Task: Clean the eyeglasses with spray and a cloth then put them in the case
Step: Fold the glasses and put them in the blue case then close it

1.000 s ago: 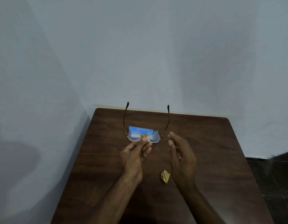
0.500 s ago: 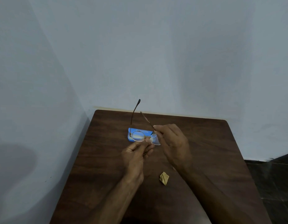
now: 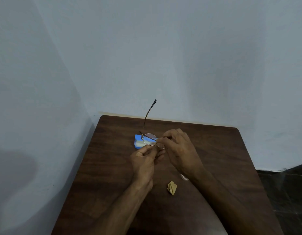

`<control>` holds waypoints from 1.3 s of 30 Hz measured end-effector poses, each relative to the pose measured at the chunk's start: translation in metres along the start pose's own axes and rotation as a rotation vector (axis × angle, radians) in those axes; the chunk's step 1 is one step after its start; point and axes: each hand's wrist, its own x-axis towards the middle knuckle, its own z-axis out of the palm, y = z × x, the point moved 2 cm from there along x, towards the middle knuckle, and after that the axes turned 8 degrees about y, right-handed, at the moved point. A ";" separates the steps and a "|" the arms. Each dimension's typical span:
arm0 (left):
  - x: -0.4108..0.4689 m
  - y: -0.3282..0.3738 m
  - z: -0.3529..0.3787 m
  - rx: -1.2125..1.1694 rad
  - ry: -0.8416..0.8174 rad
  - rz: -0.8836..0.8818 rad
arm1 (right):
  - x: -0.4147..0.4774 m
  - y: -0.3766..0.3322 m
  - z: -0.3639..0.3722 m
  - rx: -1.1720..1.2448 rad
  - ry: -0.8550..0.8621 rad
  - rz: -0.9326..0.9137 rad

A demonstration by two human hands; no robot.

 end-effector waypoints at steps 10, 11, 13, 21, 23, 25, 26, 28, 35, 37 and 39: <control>-0.001 -0.001 -0.002 -0.073 -0.010 -0.049 | 0.001 0.000 0.001 0.000 -0.018 -0.028; -0.002 0.000 -0.001 -0.083 -0.010 -0.052 | 0.001 0.000 0.001 0.010 -0.005 -0.019; -0.003 0.001 -0.001 -0.086 -0.006 -0.056 | 0.003 -0.001 0.000 0.040 0.021 -0.013; -0.006 -0.001 -0.001 -0.086 -0.009 -0.086 | 0.039 -0.030 -0.024 0.345 0.299 0.279; -0.008 -0.002 -0.001 -0.078 -0.016 -0.089 | 0.061 -0.043 -0.032 0.527 0.334 0.452; -0.008 -0.005 -0.001 -0.067 -0.023 -0.072 | 0.082 -0.052 -0.034 0.640 0.331 0.570; -0.008 -0.005 -0.001 -0.064 -0.027 -0.064 | 0.091 -0.055 -0.034 0.665 0.312 0.611; -0.008 -0.006 -0.001 -0.057 -0.023 -0.052 | 0.101 -0.057 -0.031 0.678 0.267 0.665; -0.004 -0.001 -0.007 -0.098 0.034 -0.063 | 0.074 -0.033 -0.033 0.846 0.297 0.779; -0.004 0.002 -0.008 -0.115 0.037 -0.059 | 0.055 -0.019 -0.034 0.787 0.282 0.808; -0.004 0.003 -0.007 -0.131 0.029 -0.049 | 0.037 -0.009 -0.033 0.750 0.261 0.832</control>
